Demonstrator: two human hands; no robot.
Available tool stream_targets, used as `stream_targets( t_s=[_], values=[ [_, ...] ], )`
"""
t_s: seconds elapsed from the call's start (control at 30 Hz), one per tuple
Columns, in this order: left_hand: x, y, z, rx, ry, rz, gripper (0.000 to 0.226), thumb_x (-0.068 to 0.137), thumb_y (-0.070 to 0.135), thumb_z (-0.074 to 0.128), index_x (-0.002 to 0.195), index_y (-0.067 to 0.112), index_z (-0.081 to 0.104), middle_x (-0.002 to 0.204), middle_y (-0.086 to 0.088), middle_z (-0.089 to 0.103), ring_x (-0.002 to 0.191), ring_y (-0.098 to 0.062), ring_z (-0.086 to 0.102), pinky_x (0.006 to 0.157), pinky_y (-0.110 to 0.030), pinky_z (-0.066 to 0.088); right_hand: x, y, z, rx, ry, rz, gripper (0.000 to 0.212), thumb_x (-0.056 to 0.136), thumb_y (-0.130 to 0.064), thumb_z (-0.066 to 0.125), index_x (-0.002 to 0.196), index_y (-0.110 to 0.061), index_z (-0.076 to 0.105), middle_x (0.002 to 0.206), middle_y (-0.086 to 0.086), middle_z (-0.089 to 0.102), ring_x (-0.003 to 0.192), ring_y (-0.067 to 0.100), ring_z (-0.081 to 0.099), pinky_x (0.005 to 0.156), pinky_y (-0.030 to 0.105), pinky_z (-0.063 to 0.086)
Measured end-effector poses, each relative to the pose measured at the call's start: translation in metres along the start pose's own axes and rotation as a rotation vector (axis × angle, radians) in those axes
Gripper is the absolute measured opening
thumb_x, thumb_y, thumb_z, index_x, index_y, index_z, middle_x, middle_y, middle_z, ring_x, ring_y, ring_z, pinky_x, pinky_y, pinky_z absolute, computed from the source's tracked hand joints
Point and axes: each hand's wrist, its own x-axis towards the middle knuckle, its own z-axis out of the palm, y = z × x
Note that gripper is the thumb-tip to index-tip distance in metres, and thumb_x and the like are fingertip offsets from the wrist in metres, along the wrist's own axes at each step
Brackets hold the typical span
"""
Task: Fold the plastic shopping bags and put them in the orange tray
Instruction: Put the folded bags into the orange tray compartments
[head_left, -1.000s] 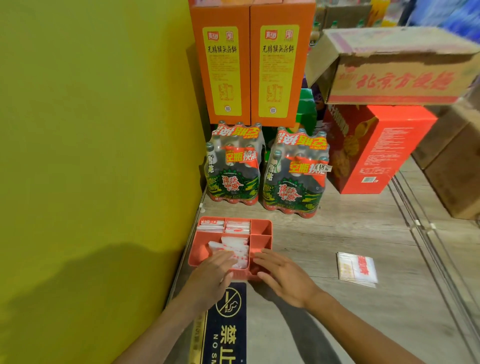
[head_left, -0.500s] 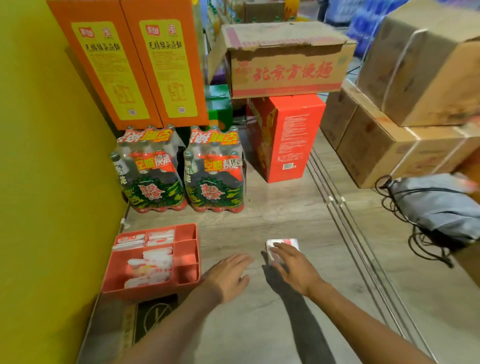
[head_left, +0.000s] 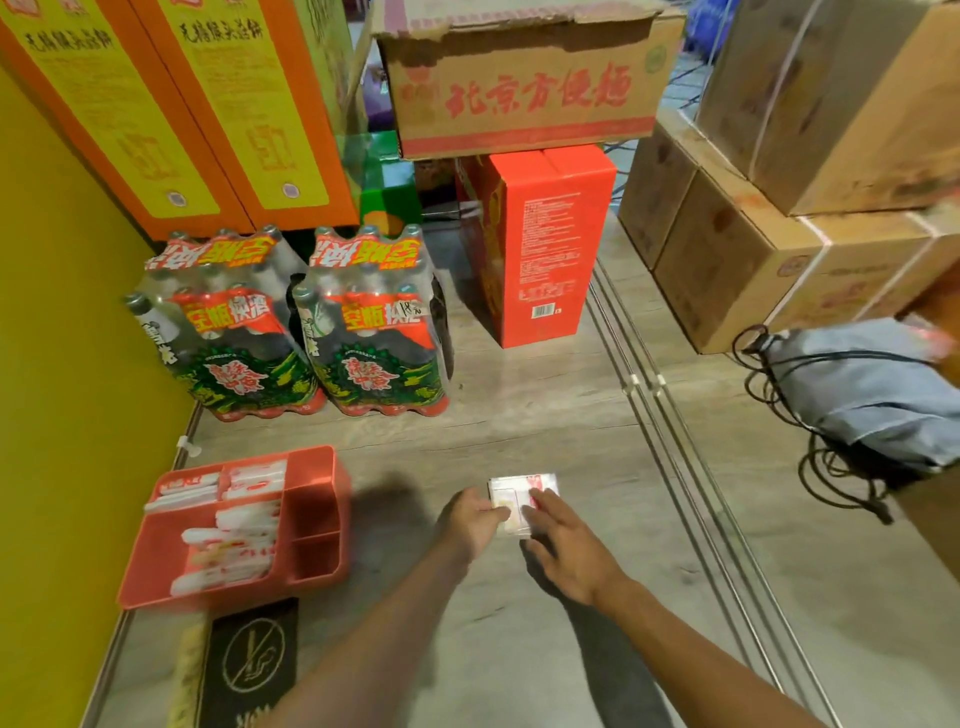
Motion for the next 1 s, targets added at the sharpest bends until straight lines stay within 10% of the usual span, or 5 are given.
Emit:
stream_targets(
  t_s=[0.2, 0.37, 0.57, 1.0],
  values=[
    [-0.005, 0.002, 0.018, -0.199, 0.019, -0.047, 0.022, 0.091, -0.010, 0.062, 0.113, -0.009, 0.063, 0.109, -0.023, 0.070, 0.090, -0.030, 0.068, 0.088, -0.046, 0.057, -0.009, 0.004, -0.007, 0.148, 0.014, -0.020, 0.046, 0.103, -0.032, 0.053, 0.148, -0.023, 0.047, 0.164, -0.011, 0.021, 0.149, 0.004, 0.020, 0.110, 0.001, 0.003],
    [-0.026, 0.003, 0.011, -0.266, 0.022, 0.045, 0.018, 0.095, -0.009, 0.057, 0.109, 0.001, 0.058, 0.107, -0.022, 0.070, 0.087, -0.029, 0.068, 0.066, -0.031, 0.059, -0.010, 0.001, -0.012, 0.359, 0.146, 0.067, 0.052, 0.100, -0.031, 0.061, 0.149, -0.027, 0.045, 0.157, -0.016, 0.035, 0.144, -0.001, 0.029, 0.121, 0.027, 0.028],
    [-0.056, 0.004, -0.028, -0.348, -0.033, 0.156, 0.022, 0.094, -0.005, 0.062, 0.112, 0.008, 0.065, 0.099, -0.005, 0.077, 0.086, -0.018, 0.074, 0.070, -0.025, 0.057, -0.005, -0.039, -0.025, 0.727, 0.356, 0.219, 0.048, 0.090, -0.007, 0.072, 0.126, -0.036, 0.058, 0.115, -0.024, 0.067, 0.109, 0.000, 0.064, 0.094, 0.029, 0.056],
    [-0.136, -0.010, -0.161, -0.017, 0.209, 0.445, 0.022, 0.097, 0.007, 0.061, 0.099, 0.028, 0.065, 0.086, 0.004, 0.070, 0.084, -0.005, 0.067, 0.074, -0.022, 0.054, 0.006, -0.185, -0.018, 0.879, 0.442, -0.051, 0.026, 0.079, -0.009, 0.083, 0.098, -0.016, 0.066, 0.106, -0.013, 0.068, 0.104, 0.009, 0.066, 0.080, 0.020, 0.056]
  ],
)
